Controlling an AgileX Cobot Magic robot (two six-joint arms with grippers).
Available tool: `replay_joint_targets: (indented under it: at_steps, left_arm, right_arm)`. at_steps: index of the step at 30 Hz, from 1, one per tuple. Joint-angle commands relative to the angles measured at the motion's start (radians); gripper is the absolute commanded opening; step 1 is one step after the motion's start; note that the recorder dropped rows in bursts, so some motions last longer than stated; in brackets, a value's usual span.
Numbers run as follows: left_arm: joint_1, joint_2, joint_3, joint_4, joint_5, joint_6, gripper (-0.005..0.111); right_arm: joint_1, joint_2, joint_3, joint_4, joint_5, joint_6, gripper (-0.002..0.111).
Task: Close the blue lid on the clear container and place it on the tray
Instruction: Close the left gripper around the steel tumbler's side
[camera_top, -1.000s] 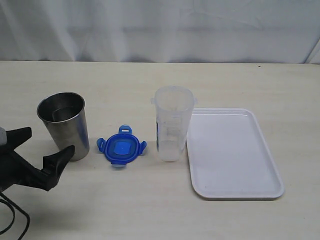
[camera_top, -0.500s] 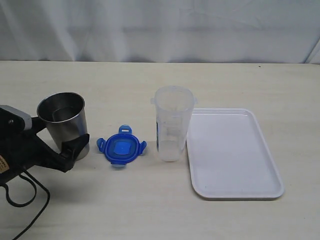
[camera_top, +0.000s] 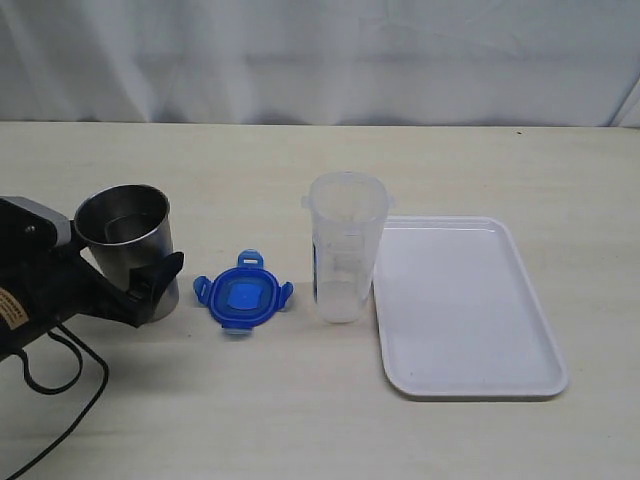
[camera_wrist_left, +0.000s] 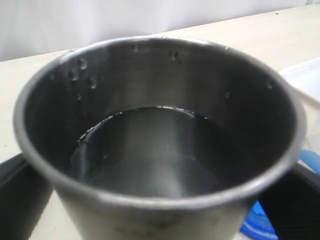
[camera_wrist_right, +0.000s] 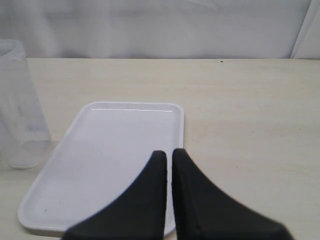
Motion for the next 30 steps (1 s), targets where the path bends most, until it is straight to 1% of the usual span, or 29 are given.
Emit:
replay_joint_targets:
  at_steps: [1, 7, 17, 30]
  left_arm:
    - [0.001, 0.004, -0.019, 0.007, -0.010, -0.003, 0.103]
    - [-0.001, 0.004, -0.049, 0.023, -0.010, -0.006, 0.103]
    - [-0.001, 0.004, -0.049, 0.002, -0.010, -0.006, 0.103]
    - [-0.001, 0.004, -0.049, 0.022, -0.010, -0.006, 0.103]
  right_arm:
    - [-0.004, -0.004, 0.002, -0.002, 0.001, 0.000, 0.004]
    - [-0.004, -0.004, 0.002, -0.002, 0.001, 0.000, 0.004]
    - [-0.004, -0.004, 0.002, -0.002, 0.001, 0.000, 0.004]
    - [-0.004, -0.004, 0.002, -0.002, 0.001, 0.000, 0.004]
